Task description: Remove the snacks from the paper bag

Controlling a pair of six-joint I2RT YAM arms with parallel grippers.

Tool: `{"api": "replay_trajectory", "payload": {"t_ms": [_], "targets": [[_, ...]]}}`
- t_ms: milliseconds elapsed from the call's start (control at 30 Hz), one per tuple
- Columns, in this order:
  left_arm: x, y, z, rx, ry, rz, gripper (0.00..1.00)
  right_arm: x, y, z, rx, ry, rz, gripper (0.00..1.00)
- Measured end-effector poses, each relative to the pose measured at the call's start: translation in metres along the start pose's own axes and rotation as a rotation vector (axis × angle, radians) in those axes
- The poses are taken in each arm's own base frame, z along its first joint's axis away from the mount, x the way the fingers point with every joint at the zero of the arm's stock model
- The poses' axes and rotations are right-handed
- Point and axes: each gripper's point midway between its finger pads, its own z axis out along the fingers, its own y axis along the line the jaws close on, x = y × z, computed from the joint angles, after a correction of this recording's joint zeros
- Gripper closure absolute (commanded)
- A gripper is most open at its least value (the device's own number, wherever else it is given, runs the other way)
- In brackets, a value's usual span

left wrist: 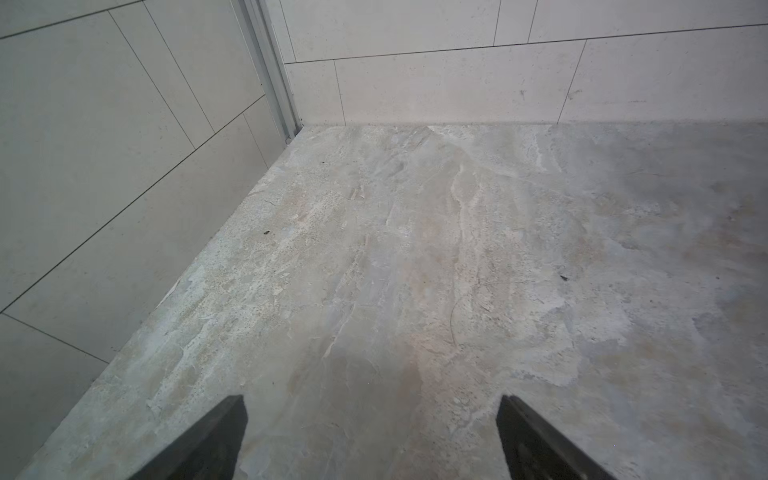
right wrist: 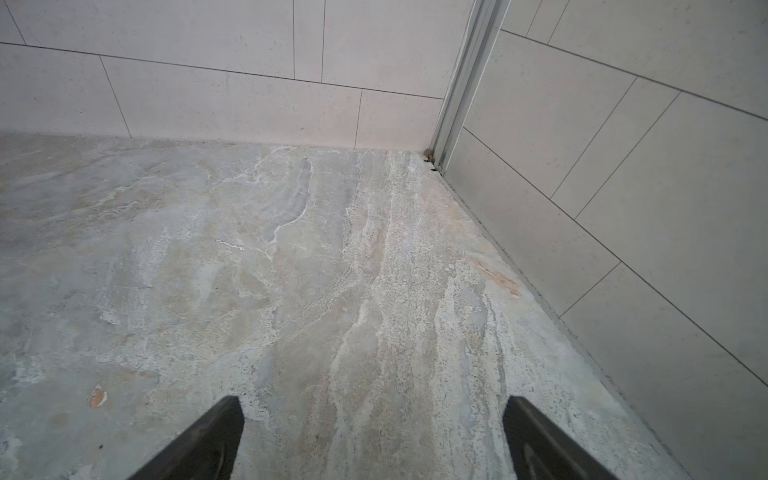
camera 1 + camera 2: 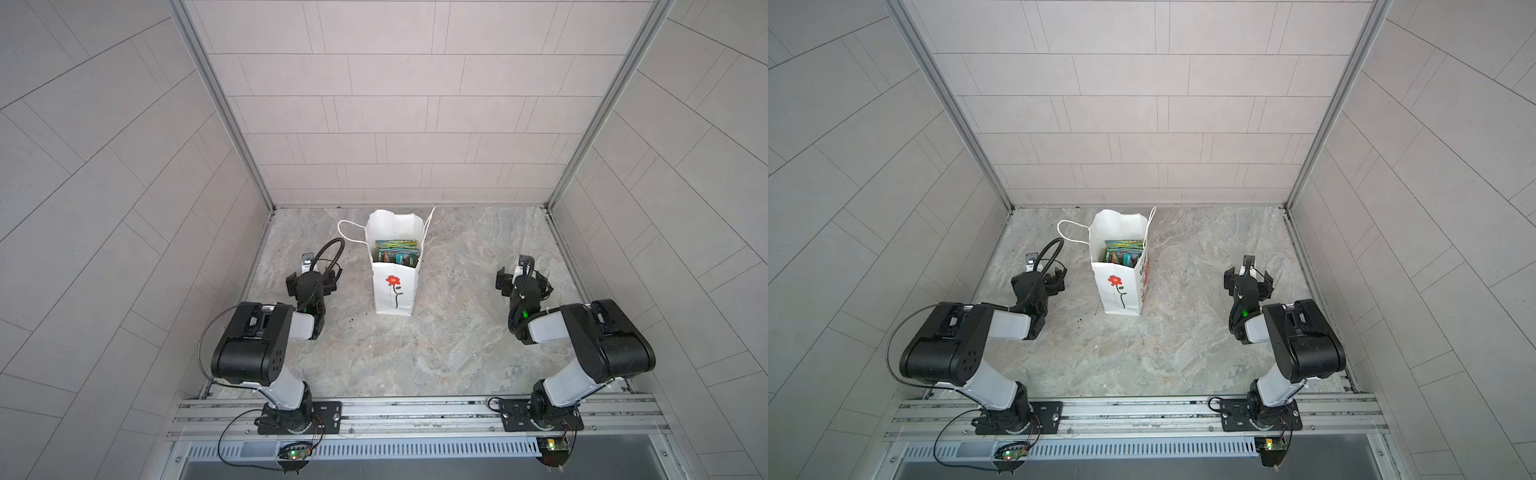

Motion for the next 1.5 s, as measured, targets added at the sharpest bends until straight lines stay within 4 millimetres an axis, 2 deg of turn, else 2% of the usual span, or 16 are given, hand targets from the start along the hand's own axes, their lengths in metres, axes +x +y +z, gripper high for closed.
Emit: {"api": "replay_trajectory", "payload": {"t_ms": [767, 933, 1067, 1200, 1400, 1500], "targets": [[0.0, 0.0, 0.0, 0.0, 0.0, 0.0, 0.0, 0.0, 0.0, 0.0, 0.001, 0.0, 0.0, 0.01], [-0.005, 0.011, -0.005, -0.052, 0.002, -0.022, 0.0, -0.001, -0.002, -0.004, 0.001, -0.005, 0.002, 0.01], [-0.031, 0.025, -0.017, -0.112, -0.019, -0.052, 0.0, -0.017, -0.008, -0.012, 0.01, -0.029, 0.015, 0.01], [-0.079, 0.045, -0.036, -0.189, -0.084, -0.187, 0.0, -0.036, -0.017, -0.018, 0.039, -0.029, 0.034, 0.01], [-0.154, 0.062, -0.062, -0.226, -0.108, -0.377, 0.0, -0.073, -0.022, -0.024, 0.049, 0.015, 0.097, 0.01], [-0.181, 0.066, -0.078, -0.218, -0.097, -0.43, 0.0, -0.08, -0.021, -0.029, 0.026, 0.057, 0.126, 0.01]]}}
